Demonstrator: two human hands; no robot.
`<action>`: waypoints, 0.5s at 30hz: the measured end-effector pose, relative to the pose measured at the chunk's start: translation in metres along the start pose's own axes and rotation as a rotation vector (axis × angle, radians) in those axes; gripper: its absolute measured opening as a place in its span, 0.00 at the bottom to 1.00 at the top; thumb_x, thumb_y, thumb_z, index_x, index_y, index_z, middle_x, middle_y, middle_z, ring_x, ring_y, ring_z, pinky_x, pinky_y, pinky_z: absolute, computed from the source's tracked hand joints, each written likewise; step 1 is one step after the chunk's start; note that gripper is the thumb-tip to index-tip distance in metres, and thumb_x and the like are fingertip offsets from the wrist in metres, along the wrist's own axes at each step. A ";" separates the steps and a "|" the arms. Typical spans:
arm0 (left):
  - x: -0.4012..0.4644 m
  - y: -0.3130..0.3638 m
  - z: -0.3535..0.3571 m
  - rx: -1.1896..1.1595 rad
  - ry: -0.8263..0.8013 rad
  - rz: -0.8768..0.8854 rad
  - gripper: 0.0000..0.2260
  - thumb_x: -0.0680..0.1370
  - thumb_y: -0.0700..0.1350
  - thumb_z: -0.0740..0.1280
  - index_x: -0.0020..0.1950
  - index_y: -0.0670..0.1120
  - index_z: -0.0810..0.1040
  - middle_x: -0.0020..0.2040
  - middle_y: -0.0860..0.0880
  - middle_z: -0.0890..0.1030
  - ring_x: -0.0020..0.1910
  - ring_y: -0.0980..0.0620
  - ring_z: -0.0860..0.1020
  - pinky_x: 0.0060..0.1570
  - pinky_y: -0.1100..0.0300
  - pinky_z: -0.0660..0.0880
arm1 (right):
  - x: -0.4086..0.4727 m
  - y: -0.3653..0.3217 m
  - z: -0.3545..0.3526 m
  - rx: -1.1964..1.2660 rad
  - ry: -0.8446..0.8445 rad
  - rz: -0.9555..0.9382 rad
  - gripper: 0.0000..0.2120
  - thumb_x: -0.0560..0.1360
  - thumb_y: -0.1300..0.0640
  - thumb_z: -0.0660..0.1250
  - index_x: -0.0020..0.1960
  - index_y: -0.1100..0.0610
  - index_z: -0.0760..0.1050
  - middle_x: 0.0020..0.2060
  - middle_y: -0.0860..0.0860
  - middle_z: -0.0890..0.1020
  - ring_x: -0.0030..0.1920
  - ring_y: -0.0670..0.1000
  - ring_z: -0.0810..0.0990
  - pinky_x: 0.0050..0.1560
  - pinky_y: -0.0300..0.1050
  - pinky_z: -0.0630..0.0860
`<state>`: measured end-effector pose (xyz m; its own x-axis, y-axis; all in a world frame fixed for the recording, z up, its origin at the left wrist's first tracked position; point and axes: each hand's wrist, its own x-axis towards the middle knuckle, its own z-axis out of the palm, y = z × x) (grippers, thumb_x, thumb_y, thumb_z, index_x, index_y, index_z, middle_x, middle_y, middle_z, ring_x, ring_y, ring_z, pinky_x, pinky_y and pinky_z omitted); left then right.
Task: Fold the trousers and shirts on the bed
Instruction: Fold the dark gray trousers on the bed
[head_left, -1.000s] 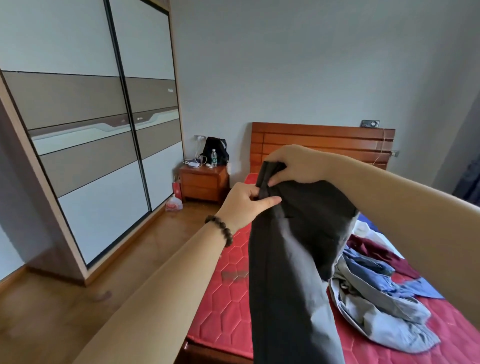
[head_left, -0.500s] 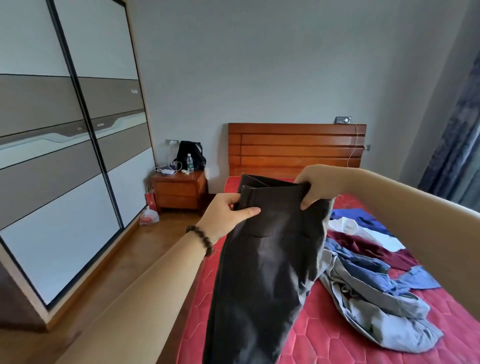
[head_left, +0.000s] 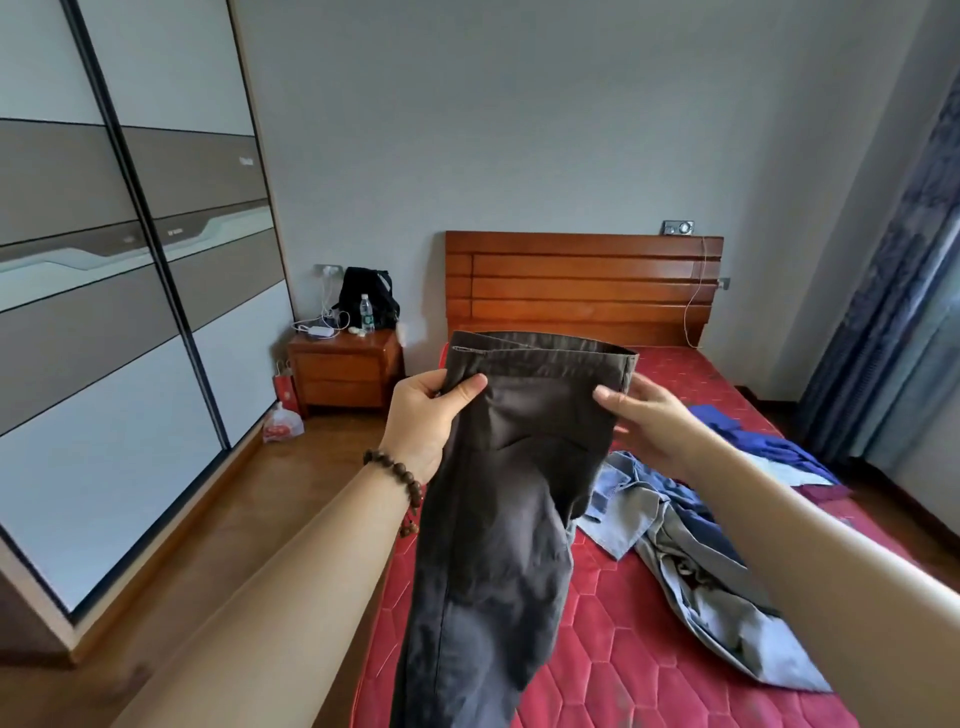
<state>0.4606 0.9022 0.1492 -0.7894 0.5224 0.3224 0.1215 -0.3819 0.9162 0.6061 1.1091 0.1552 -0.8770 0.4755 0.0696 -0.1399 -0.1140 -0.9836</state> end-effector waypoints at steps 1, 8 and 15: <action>0.000 0.000 -0.002 0.006 0.002 0.005 0.06 0.66 0.47 0.75 0.40 0.47 0.86 0.42 0.43 0.85 0.46 0.44 0.84 0.48 0.51 0.80 | -0.002 0.007 0.003 -0.026 0.004 0.019 0.16 0.70 0.66 0.69 0.58 0.62 0.77 0.47 0.54 0.85 0.46 0.51 0.84 0.53 0.47 0.79; 0.015 0.008 -0.014 0.047 0.107 0.141 0.10 0.66 0.52 0.77 0.43 0.50 0.85 0.43 0.47 0.85 0.47 0.47 0.83 0.47 0.54 0.81 | 0.003 0.001 0.001 0.081 -0.010 -0.134 0.14 0.65 0.55 0.75 0.50 0.56 0.83 0.50 0.58 0.84 0.48 0.56 0.84 0.45 0.47 0.81; 0.044 -0.039 -0.013 0.151 0.133 -0.137 0.27 0.65 0.49 0.79 0.62 0.49 0.77 0.55 0.46 0.82 0.56 0.48 0.80 0.55 0.53 0.77 | 0.020 0.030 -0.017 -0.042 0.115 -0.106 0.11 0.68 0.58 0.74 0.50 0.56 0.82 0.49 0.56 0.85 0.50 0.56 0.84 0.46 0.46 0.81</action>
<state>0.4130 0.9300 0.1245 -0.8756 0.4530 0.1679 0.0885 -0.1912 0.9775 0.5925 1.1300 0.1239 -0.7993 0.5802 0.1566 -0.2079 -0.0225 -0.9779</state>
